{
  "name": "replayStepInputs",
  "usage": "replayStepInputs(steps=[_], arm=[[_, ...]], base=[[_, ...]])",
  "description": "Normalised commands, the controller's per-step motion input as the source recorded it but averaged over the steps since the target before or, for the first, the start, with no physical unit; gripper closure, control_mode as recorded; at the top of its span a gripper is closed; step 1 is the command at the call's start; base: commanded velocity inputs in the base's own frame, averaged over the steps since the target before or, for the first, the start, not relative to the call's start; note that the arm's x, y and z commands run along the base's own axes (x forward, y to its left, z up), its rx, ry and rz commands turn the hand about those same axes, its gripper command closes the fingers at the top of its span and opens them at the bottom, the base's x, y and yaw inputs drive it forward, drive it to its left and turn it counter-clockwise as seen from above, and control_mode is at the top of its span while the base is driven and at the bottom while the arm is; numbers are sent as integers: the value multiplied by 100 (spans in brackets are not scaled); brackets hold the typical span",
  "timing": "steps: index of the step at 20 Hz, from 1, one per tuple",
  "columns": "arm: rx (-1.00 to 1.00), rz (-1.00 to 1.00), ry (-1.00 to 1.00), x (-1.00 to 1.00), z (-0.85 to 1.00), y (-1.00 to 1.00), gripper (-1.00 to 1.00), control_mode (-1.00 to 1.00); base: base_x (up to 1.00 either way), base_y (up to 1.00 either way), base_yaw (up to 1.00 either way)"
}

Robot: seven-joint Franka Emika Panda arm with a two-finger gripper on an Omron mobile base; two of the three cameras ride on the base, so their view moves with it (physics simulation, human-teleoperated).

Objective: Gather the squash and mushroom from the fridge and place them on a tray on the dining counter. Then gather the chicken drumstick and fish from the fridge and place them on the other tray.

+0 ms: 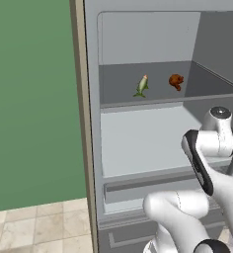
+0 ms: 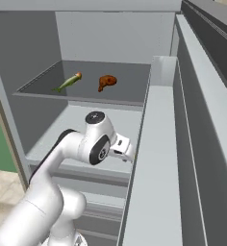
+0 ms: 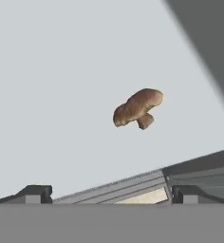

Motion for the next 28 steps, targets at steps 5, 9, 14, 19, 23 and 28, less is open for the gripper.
replayStepInputs(steps=[5,9,14,19,23,28], arm=[[0,0,2,32,-25,-31,-100,-100],[0,0,2,38,-18,-18,-100,-100],[0,0,2,39,-14,-9,-100,-100],[0,0,0,19,-20,-6,-100,-100],[0,0,1,19,-20,-2,-100,-100],[1,0,1,12,-15,-5,-100,-100]], base=[[0,0,0],[0,0,0],[0,0,0],[0,0,0],[0,0,0],[0,0,0]])
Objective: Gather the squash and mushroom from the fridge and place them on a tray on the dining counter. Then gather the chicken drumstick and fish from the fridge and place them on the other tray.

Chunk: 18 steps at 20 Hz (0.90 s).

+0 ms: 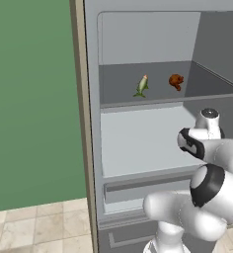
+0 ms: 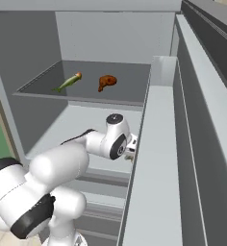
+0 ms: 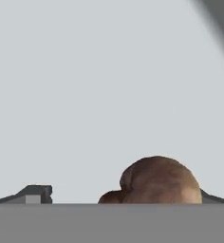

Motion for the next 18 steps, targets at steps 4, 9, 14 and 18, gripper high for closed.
replayStepInputs(steps=[4,9,14,18], arm=[[1,0,1,0,-24,-5,100,-100],[1,0,1,1,-26,0,100,-100],[1,0,-2,-7,-8,2,100,-100],[0,0,-6,-42,1,26,100,-100]], base=[[0,0,0],[0,0,0],[0,0,0],[0,0,0]])
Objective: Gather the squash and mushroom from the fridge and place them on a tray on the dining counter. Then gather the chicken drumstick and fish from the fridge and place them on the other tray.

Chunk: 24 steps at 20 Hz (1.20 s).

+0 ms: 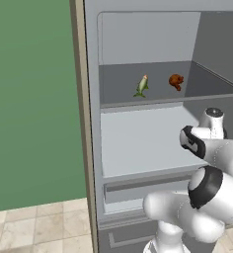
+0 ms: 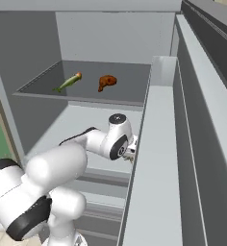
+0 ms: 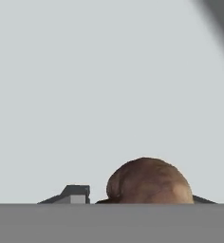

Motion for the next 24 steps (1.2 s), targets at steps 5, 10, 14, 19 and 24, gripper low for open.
replayStepInputs(steps=[5,10,14,19,24], arm=[[0,0,-3,-53,21,43,100,-100],[0,0,0,-46,61,31,100,-100],[0,0,0,-47,62,28,100,-100],[0,0,0,-50,68,32,100,-100],[0,3,0,-49,68,25,100,-100]], base=[[0,0,0],[0,0,0],[0,0,0],[0,0,0],[0,0,0]])
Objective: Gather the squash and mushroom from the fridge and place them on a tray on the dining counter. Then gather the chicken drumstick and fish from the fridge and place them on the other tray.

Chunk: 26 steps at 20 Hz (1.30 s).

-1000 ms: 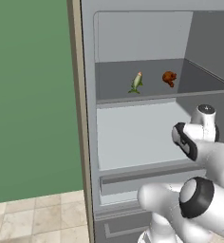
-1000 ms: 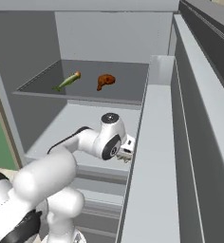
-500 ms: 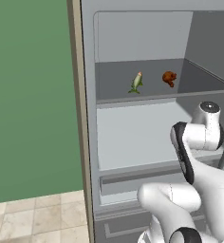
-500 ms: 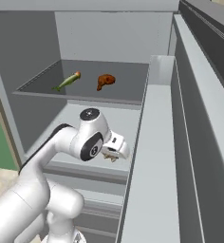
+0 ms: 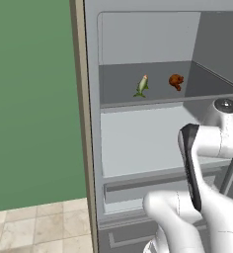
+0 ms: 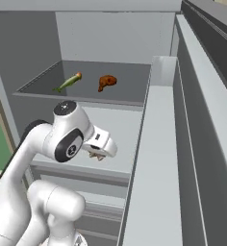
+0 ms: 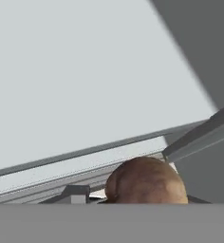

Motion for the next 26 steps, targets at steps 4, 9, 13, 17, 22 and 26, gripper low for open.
replayStepInputs(steps=[4,9,13,17,22,26], arm=[[0,4,0,-60,56,14,100,-100],[0,3,-1,-60,43,17,100,-100],[0,1,-2,-55,23,21,100,-100],[0,0,-12,-65,1,4,100,-100],[0,0,-2,-13,0,2,100,100],[0,0,0,0,0,0,100,100]], base=[[0,0,0],[0,0,0],[0,0,0],[0,0,0],[-47,29,0],[-27,82,0]])
